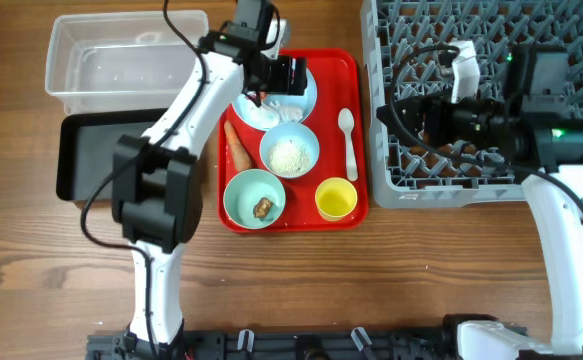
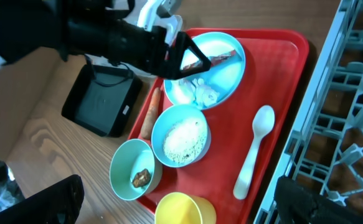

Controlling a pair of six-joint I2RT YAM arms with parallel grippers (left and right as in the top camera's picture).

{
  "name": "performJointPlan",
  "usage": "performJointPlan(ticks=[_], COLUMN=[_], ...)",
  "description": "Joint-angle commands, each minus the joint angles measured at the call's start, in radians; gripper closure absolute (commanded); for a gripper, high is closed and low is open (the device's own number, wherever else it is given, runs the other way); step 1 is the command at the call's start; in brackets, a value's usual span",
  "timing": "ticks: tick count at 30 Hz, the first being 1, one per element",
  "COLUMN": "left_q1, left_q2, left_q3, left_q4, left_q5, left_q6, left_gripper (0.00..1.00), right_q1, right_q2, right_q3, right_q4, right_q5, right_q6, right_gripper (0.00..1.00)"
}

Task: Sort waste into correct bins and load items into the dishwasher rack
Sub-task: 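Carry the wrapper and tissue left and drop them into the clear bin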

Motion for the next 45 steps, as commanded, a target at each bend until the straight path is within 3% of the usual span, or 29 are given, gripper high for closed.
performJointPlan(ticks=[1, 6, 7, 8, 9, 10, 13, 16, 20, 27, 28, 29, 30, 31, 34, 37, 40, 45], left_q1=[0.004, -0.008, -0.01, -0.013, -0.014, -0.015, -0.013, 0.009, 0.113, 0.34, 0.351, 0.354, 0.354, 0.354, 0.351, 0.284, 0.098, -0.063], left_q2=[0.073, 0.133, 0.134, 0.134, 0.134, 0.133, 0.08, -0.101, -0.265, -0.187, -0.149, -0.115, -0.1, -0.099, -0.163, -0.249, -0.219, -0.06], left_q3=[0.005, 0.004, 0.004, 0.004, 0.004, 0.005, 0.01, 0.021, 0.021, 0.018, 0.018, 0.018, 0.018, 0.019, 0.026, 0.026, -0.002, -0.01], left_q4=[0.013, 0.033, 0.033, 0.032, 0.032, 0.032, 0.024, 0.006, 0.002, -0.028, -0.028, -0.035, -0.041, -0.04, -0.045, -0.078, -0.108, -0.092], left_q5=[-0.199, -0.227, -0.227, -0.227, -0.227, -0.226, -0.196, -0.188, -0.236, -0.327, -0.327, -0.327, -0.327, -0.327, -0.291, -0.049, -0.066, -0.187], left_q6=[-0.291, -0.351, -0.35, -0.35, -0.35, -0.35, -0.35, -0.322, -0.3, -0.262, -0.246, -0.246, -0.246, -0.246, -0.218, -0.103, -0.099, -0.277], left_gripper=[0.0, 0.02, 0.14, 0.39, 0.82, 0.96, 0.96, 0.96, 0.96, 0.95, 0.86, 0.5, 0.21, 0.0, 0.0, 0.05, 0.03, 0.04], right_q1=[0.004, 0.004, 0.004, 0.004, 0.004, 0.004, 0.004, 0.004, 0.004, 0.004, 0.004, 0.004, 0.004, 0.004, 0.004, 0.004, 0.004, 0.004], right_q2=[0.026, 0.027, 0.027, 0.027, 0.027, 0.027, 0.027, 0.028, 0.028, 0.029, 0.029, 0.029, 0.029, 0.029, 0.029, 0.029, 0.029, 0.029], right_q3=[0.012, 0.012, 0.012, 0.012, 0.012, 0.012, 0.012, 0.012, 0.012, 0.012, 0.012, 0.012, 0.012, 0.012, 0.012, 0.012, 0.012, 0.012], right_q4=[-0.005, -0.01, -0.013, -0.014, -0.013, -0.013, -0.013, -0.013, -0.015, -0.014, -0.014, -0.014, -0.014, -0.014, -0.014, -0.011, -0.007, -0.012], right_q5=[0.006, 0.04, 0.04, 0.04, 0.041, 0.044, 0.048, 0.048, 0.059, 0.058, 0.058, 0.058, 0.058, 0.058, 0.059, 0.059, 0.058, 0.058], right_q6=[0.007, 0.006, 0.007, 0.007, 0.007, 0.008, 0.008, 0.008, 0.008, 0.008, 0.008, 0.008, 0.008, 0.008, 0.008, 0.008, 0.008, 0.008], right_gripper=[0.0, 0.0, 0.0, 0.0, 0.0, 0.0, 0.0, 0.0, 0.0, 0.0, 0.0, 0.0, 0.0, 0.0, 0.0, 0.0, 0.0, 0.0])
